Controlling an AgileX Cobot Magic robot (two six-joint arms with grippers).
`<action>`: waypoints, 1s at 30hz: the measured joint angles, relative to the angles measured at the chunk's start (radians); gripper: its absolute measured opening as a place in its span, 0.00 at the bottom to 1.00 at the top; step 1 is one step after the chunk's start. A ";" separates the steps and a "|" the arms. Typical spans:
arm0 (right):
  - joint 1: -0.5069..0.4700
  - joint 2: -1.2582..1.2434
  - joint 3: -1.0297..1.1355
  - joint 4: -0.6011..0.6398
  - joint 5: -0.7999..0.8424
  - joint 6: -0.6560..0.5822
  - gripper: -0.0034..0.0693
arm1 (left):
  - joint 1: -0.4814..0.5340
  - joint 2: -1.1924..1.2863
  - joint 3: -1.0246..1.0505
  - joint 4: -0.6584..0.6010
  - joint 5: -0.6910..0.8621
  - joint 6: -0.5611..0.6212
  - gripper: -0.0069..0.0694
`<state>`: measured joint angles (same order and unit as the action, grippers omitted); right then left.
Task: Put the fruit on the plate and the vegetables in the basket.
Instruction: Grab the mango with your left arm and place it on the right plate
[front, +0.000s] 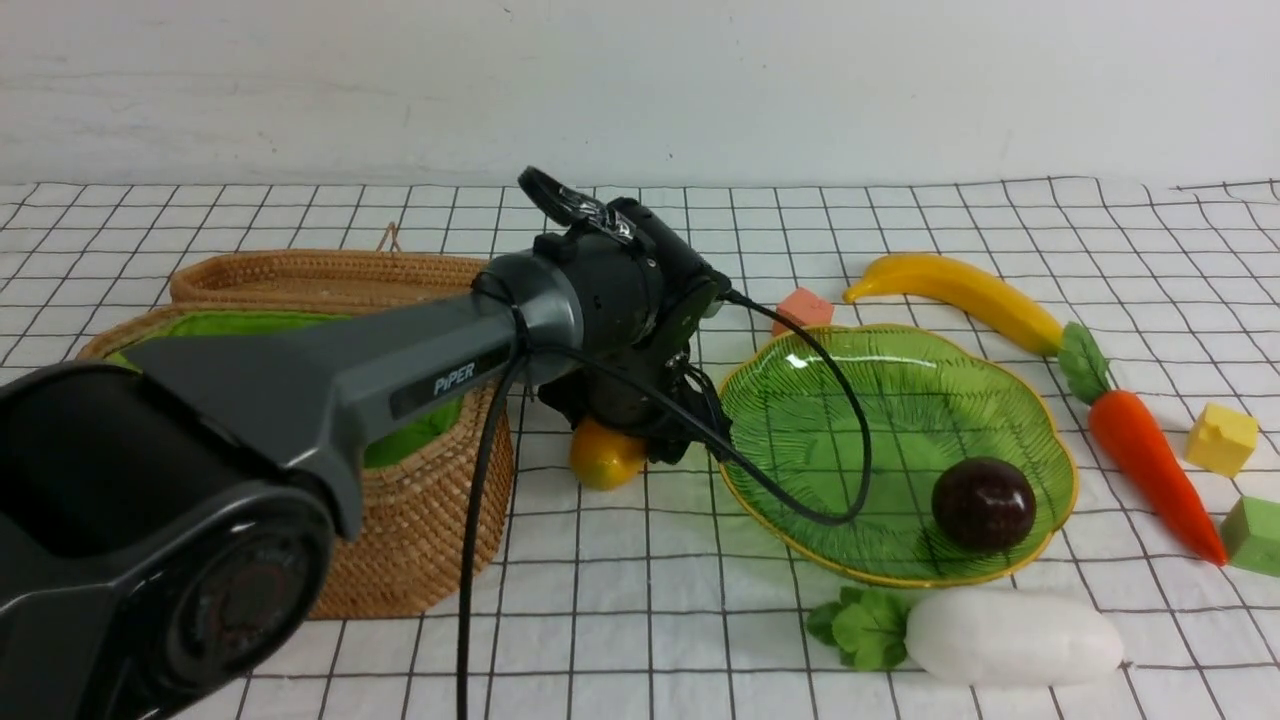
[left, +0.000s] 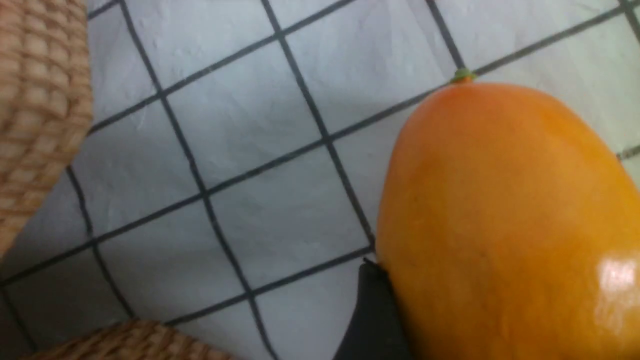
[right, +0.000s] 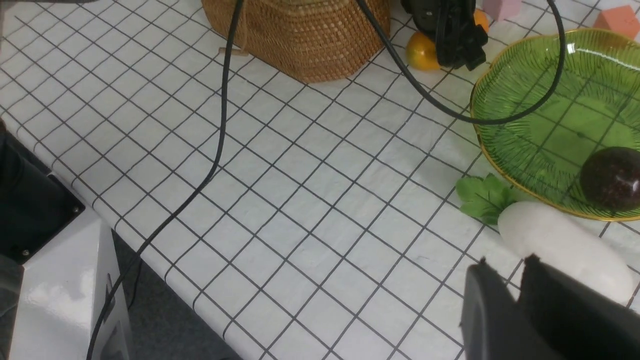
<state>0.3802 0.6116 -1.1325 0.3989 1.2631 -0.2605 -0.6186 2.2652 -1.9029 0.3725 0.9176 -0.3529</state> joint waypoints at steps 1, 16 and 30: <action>0.000 0.000 0.000 -0.004 0.000 0.000 0.22 | -0.004 -0.015 -0.011 -0.002 0.022 0.010 0.78; 0.000 0.000 0.000 -0.200 0.000 0.090 0.23 | -0.104 -0.095 -0.082 -0.602 -0.083 0.902 0.78; 0.000 0.000 0.000 -0.205 0.000 0.155 0.24 | -0.103 -0.083 -0.079 -0.605 -0.158 0.858 0.96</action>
<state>0.3802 0.6116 -1.1325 0.1942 1.2631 -0.1058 -0.7219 2.1818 -1.9815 -0.2329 0.7599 0.5050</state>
